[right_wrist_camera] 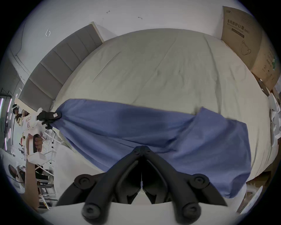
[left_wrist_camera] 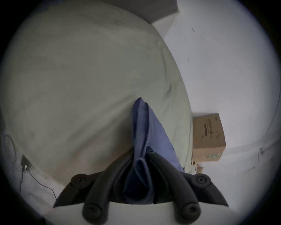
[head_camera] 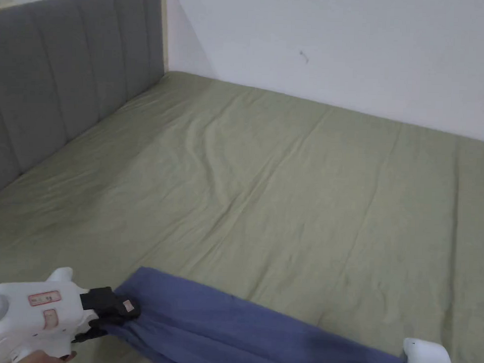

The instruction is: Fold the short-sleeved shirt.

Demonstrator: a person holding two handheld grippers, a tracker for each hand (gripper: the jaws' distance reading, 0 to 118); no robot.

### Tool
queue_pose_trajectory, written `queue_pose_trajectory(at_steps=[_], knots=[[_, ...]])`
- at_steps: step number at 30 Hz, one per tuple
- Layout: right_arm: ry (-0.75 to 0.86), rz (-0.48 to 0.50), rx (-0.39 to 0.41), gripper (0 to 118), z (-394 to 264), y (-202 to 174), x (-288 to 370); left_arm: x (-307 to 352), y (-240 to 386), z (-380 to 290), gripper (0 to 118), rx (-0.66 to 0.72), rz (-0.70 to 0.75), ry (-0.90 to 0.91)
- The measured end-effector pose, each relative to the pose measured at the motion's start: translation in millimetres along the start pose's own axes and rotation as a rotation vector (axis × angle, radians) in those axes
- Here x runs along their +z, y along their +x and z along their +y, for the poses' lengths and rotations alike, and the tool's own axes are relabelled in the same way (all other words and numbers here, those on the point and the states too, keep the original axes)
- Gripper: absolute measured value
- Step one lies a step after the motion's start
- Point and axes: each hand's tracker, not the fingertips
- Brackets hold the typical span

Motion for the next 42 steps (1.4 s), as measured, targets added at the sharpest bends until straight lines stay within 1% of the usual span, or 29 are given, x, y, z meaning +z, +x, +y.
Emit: queue_pose_trajectory(at_steps=[1, 2, 5, 6, 8, 9, 10, 13, 14, 16, 17, 19, 21, 23, 24, 25, 26, 27, 28, 29, 30, 31, 35, 36, 37, 38, 40, 41, 42], knots=[[0.002, 0.006, -0.005, 0, -0.3, 1.3, -0.1, 6.4, -8.9, 9.7, 6, 0.030, 0.012, 0.031], [0.002, 0.009, -0.007, 0, -0.6, 2.4, -0.8, 13.4, 22.7, -23.4, 6, 0.029, 0.013, 0.044], [0.006, 0.006, -0.016, 0, -2.1, 7.9, -2.5, 9.3, 38.6, -45.2, 6, -0.034, 0.028, 0.029], [0.007, 0.009, -0.024, 0, -3.8, 10.7, -2.2, 15.8, 50.4, -39.1, 6, -0.069, 0.060, 0.040], [0.018, 0.021, -0.057, 0, -7.3, 16.4, 1.3, 14.2, 74.2, -49.7, 6, -0.149, 0.101, 0.060], [0.022, 0.029, -0.068, 0, -8.6, 19.1, 3.3, 14.4, 90.7, -56.3, 6, -0.216, 0.128, 0.080], [0.026, 0.030, -0.076, 0, -11.2, 23.5, 6.5, 20.4, 108.8, -51.2, 6, -0.267, 0.124, 0.089], [0.036, 0.018, -0.095, 0, -17.5, 37.6, 14.9, 17.0, 172.9, -81.3, 6, -0.470, 0.081, 0.096], [0.041, 0.011, -0.107, 0, -19.4, 43.2, 17.3, 19.1, 198.7, -88.4, 6, -0.563, 0.087, 0.088], [0.049, 0.006, -0.136, 0, -22.2, 51.8, 22.1, 7.4, 240.6, -124.1, 6, -0.732, 0.084, 0.093], [0.059, 0.004, -0.154, 0, -25.2, 58.6, 26.4, -1.7, 256.4, -143.7, 6, -0.793, 0.075, 0.063], [0.077, 0.003, -0.187, 0, -30.5, 69.3, 33.4, -24.1, 282.1, -179.1, 6, -0.928, 0.056, 0.022], [0.098, 0.010, -0.222, 0, -35.6, 79.4, 38.9, -49.1, 294.1, -225.5, 6, -1.007, -0.012, -0.025], [0.097, 0.029, -0.268, 0, -40.6, 89.8, 43.9, -75.7, 292.1, -254.3, 7, -1.072, -0.071, -0.140], [0.097, 0.047, -0.294, 0, -43.5, 93.8, 46.7, -91.9, 290.4, -271.1, 14, -1.069, -0.083, -0.196], [0.097, 0.052, -0.306, 0, -45.7, 96.3, 49.7, -106.7, 285.8, -283.5, 27, -1.068, -0.089, -0.260], [0.101, 0.051, -0.308, 0, -48.9, 99.2, 53.6, -119.0, 281.0, -294.1, 46, -1.053, -0.092, -0.303], [0.103, 0.047, -0.302, 0, -51.3, 100.4, 57.0, -132.0, 276.0, -303.1, 75, -1.039, -0.074, -0.336], [0.105, 0.036, -0.289, 0, -53.7, 101.8, 60.1, -142.4, 271.6, -308.9, 89, -1.035, -0.045, -0.372], [0.108, 0.023, -0.283, 0, -55.7, 102.8, 62.8, -150.1, 267.2, -312.1, 95, -1.012, -0.016, -0.384], [0.111, 0.012, -0.281, 0, -57.7, 104.0, 65.3, -149.8, 263.5, -310.8, 95, -0.993, 0.002, -0.401], [0.111, 0.013, -0.282, 0, -53.6, 102.0, 59.3, -148.1, 261.7, -306.5, 95, -0.945, 0.001, -0.384], [0.113, 0.037, -0.309, 0, -53.8, 101.5, 52.5, -126.5, 259.9, -278.1, 94, -0.766, -0.090, -0.340], [0.113, 0.040, -0.308, 0, -61.9, 110.2, 59.8, -118.8, 259.2, -268.9, 86, -0.750, -0.103, -0.319], [0.113, 0.039, -0.305, 0, -63.3, 110.2, 59.4, -111.1, 257.2, -259.6, 70, -0.732, -0.120, -0.292], [0.112, 0.039, -0.304, 0, -63.7, 109.7, 57.9, -104.8, 254.9, -250.2, 70, -0.716, -0.129, -0.261], [0.109, 0.052, -0.305, 0, -62.5, 104.7, 55.5, -99.8, 246.9, -233.4, 54, -0.669, -0.093, -0.221], [0.107, 0.060, -0.309, 0, -62.4, 103.5, 54.1, -104.5, 239.9, -227.4, 26, -0.647, -0.055, -0.219], [0.107, 0.065, -0.309, 0, -62.5, 102.2, 53.1, -102.8, 237.7, -227.8, 5, -0.626, -0.006, -0.205]])
